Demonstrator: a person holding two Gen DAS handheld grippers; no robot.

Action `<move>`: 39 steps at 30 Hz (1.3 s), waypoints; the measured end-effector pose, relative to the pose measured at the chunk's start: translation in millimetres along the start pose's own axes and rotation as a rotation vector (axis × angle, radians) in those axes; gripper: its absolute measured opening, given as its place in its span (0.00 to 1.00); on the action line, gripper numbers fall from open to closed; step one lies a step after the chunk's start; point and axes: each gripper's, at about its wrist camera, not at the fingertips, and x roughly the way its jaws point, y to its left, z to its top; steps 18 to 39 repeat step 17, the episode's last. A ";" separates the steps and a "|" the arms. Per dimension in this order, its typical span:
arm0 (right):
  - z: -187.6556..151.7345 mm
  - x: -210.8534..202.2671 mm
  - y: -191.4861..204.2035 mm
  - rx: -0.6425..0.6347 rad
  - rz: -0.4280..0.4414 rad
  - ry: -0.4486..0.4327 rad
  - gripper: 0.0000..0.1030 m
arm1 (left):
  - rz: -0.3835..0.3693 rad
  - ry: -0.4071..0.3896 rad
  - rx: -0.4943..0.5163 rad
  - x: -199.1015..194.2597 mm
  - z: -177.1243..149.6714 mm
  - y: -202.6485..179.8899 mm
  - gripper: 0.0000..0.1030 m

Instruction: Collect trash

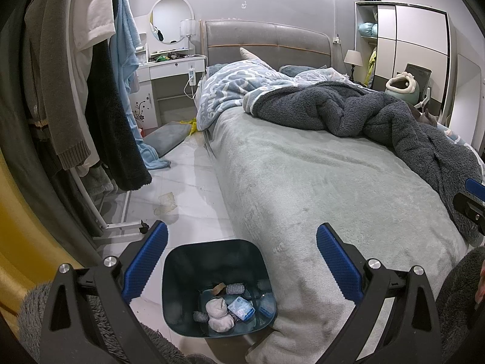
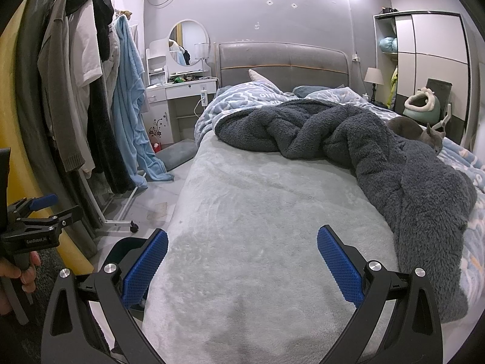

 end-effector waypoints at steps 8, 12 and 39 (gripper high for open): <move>-0.1 -0.5 0.8 0.000 -0.001 0.000 0.97 | 0.000 0.000 0.000 -0.1 0.9 0.0 0.97; 0.3 0.1 0.7 -0.001 -0.001 0.000 0.97 | 0.000 -0.001 0.001 0.0 0.8 0.2 0.97; 0.5 0.3 0.6 -0.001 0.000 0.000 0.97 | 0.000 -0.001 0.001 0.3 -1.1 1.8 0.97</move>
